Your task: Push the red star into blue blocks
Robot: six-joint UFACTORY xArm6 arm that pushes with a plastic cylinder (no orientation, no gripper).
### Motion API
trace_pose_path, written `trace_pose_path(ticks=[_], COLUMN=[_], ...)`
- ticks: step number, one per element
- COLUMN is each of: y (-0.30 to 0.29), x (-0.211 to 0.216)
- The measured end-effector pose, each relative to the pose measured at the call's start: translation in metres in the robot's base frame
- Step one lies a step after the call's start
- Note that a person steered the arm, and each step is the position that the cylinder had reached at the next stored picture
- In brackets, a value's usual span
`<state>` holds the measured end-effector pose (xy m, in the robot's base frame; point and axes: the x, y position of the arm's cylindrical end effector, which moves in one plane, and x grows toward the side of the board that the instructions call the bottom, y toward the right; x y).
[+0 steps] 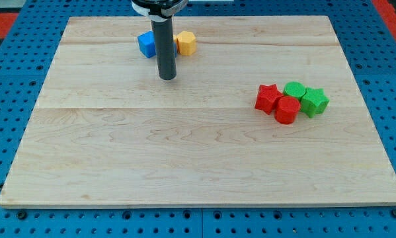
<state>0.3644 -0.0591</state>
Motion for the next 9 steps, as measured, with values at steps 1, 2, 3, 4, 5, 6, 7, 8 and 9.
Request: trace_pose_path(ticks=[1, 2, 3, 4, 5, 6, 7, 8, 9], y=[0.000, 0.030, 0.016, 0.076, 0.209, 0.282, 0.266, 0.209, 0.155], x=[0.000, 0.001, 0.107, 0.212, 0.218, 0.177, 0.114, 0.067, 0.039])
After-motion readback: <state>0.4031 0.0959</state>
